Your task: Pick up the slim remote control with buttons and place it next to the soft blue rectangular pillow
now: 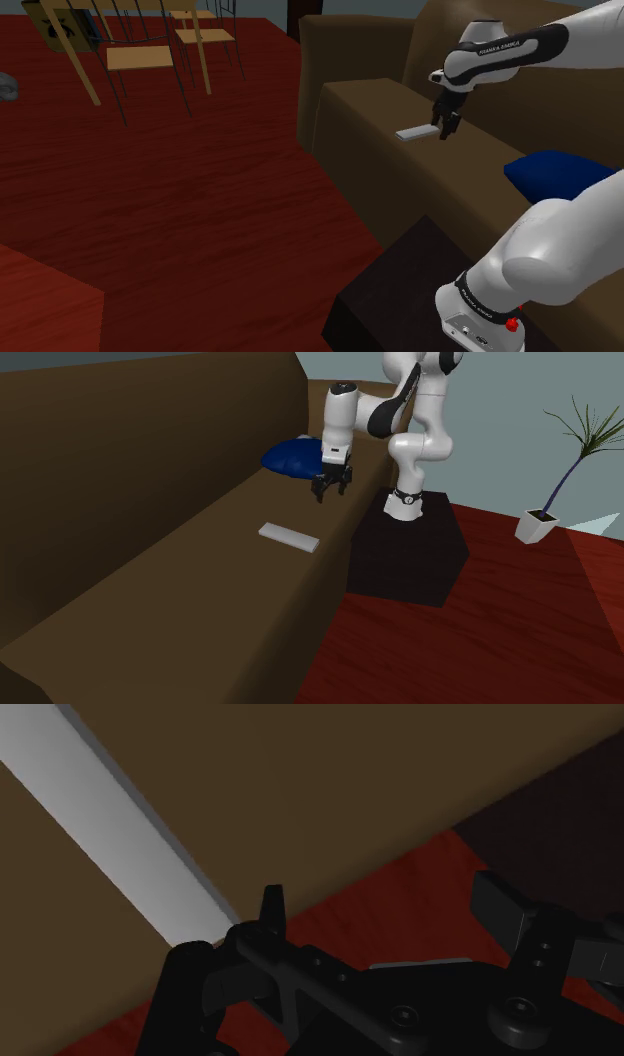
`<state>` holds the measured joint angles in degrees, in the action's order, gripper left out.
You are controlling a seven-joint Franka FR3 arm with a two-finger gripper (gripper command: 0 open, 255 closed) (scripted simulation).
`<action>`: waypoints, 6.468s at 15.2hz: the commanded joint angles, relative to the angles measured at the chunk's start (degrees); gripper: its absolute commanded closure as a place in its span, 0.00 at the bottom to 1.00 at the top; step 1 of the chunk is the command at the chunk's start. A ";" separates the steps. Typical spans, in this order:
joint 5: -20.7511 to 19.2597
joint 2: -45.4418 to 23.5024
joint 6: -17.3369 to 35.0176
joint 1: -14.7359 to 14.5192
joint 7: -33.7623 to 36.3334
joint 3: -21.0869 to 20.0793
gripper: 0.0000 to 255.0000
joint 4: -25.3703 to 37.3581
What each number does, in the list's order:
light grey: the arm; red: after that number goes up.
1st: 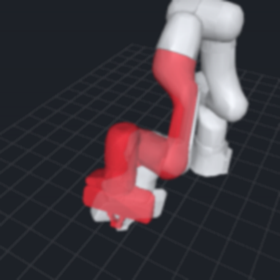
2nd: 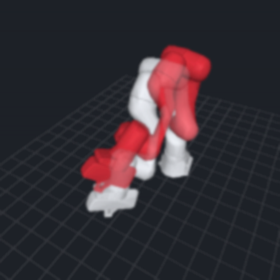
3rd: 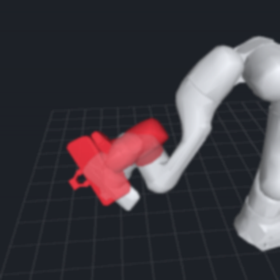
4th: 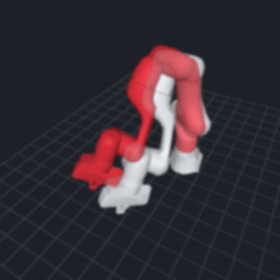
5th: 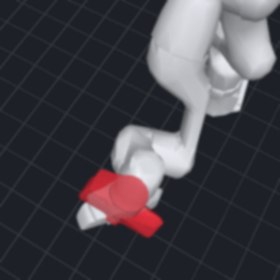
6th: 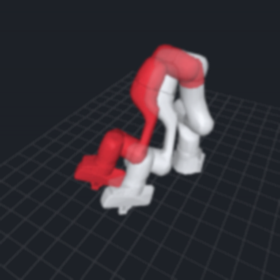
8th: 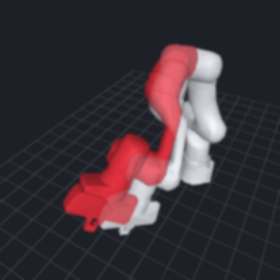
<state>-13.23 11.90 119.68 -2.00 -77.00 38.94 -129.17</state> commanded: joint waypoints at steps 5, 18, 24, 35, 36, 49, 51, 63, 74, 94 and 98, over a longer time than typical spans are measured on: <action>14.83 -17.81 3.12 -0.04 -21.34 5.38 0.00 11.41; 32.02 -41.19 1.85 12.38 -42.21 -1.78 0.00 30.74; 32.76 -42.19 3.31 12.71 -42.66 -2.26 0.00 30.13; 32.76 -42.21 3.32 12.72 -42.67 -2.27 1.00 30.14; 32.76 -42.20 3.31 12.71 -42.66 -2.27 1.00 30.13; 29.89 -38.39 -3.23 11.70 -40.99 -0.47 1.00 33.50; 29.44 -37.83 -4.49 11.59 -40.72 -0.21 1.00 34.30; 27.43 -35.37 -12.52 11.49 -39.47 0.90 1.00 40.43; 26.78 -34.82 -20.72 12.44 -38.88 1.38 1.00 48.35; -4.08 12.88 -15.39 10.85 -29.97 0.74 1.00 5.15; -8.33 21.68 -17.76 15.18 -30.00 -1.08 1.00 -0.80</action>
<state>-20.61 31.29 102.82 12.15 -107.22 38.62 -128.64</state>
